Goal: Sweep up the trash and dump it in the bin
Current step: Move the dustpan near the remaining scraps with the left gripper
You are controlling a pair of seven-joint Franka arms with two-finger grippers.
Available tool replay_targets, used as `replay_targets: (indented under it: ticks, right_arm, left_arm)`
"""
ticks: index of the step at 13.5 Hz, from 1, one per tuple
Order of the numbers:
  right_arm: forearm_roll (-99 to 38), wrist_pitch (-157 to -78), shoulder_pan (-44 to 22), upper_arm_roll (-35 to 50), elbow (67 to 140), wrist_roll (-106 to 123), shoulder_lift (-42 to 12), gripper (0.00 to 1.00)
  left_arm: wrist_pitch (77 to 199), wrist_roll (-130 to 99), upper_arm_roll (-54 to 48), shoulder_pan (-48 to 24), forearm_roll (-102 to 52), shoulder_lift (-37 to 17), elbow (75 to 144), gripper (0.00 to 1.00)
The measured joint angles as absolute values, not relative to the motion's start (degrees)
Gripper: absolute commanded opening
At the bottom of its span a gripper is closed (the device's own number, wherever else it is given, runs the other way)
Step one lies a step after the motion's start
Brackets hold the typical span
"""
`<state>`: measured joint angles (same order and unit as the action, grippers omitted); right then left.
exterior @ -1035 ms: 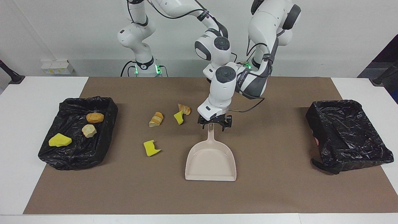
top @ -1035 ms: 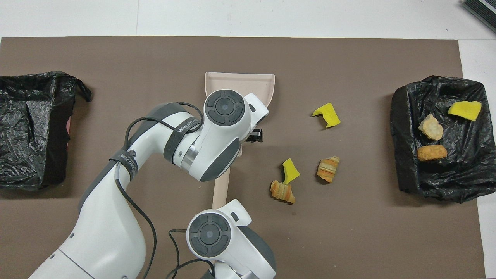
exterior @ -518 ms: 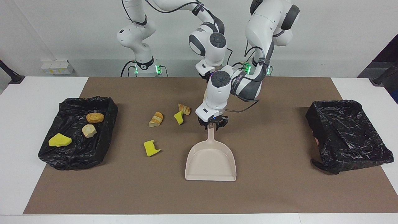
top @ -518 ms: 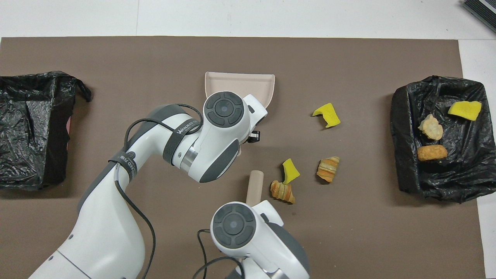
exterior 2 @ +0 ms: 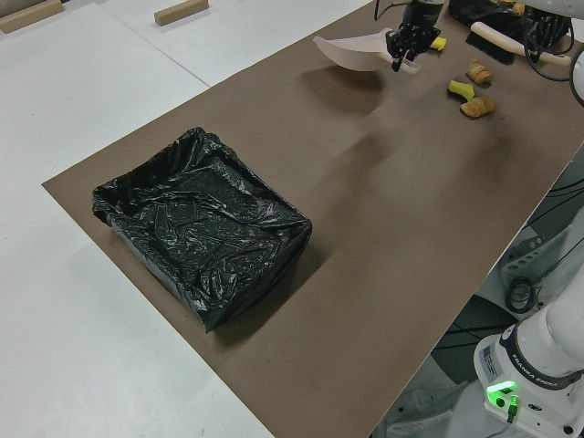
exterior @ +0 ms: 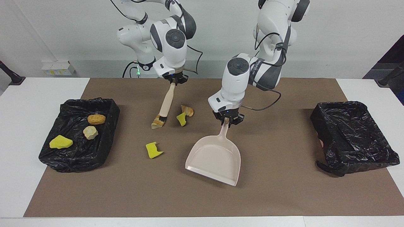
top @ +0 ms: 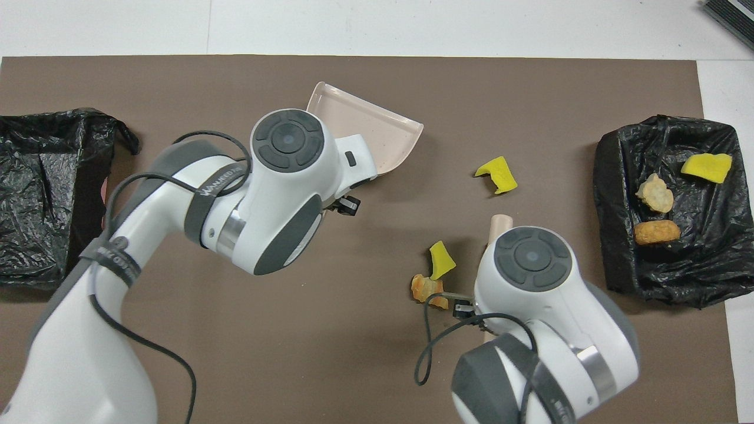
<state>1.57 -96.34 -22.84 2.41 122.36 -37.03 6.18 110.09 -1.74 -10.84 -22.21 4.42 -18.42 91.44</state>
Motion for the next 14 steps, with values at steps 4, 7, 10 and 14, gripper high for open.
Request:
replay_targets:
  ticks: [4, 7, 10, 14]
  right_arm:
    - [6.0, -103.3, -13.9, 2.5, 122.9, -20.7, 4.1, 0.00]
    - [10.8, -112.2, -7.9, 2.5, 123.0, -9.7, 0.1, 0.00]
    - [13.2, -118.1, -5.3, 2.5, 120.9, -3.3, -6.3, 0.00]
    - [12.7, -117.9, -6.1, 3.4, 117.5, 3.5, -10.0, 0.00]
  left_arm:
    - [97.6, 23.3, -10.7, -16.8, 4.4, -9.2, 93.5, 0.00]
    - [97.0, 38.3, -10.7, -16.2, 4.4, -5.1, 100.1, 0.00]
    - [101.0, 43.1, -11.7, -17.0, 4.4, 1.2, 113.3, 0.00]
    - [108.4, 42.1, -12.0, -20.3, 4.2, 5.7, 124.9, 0.00]
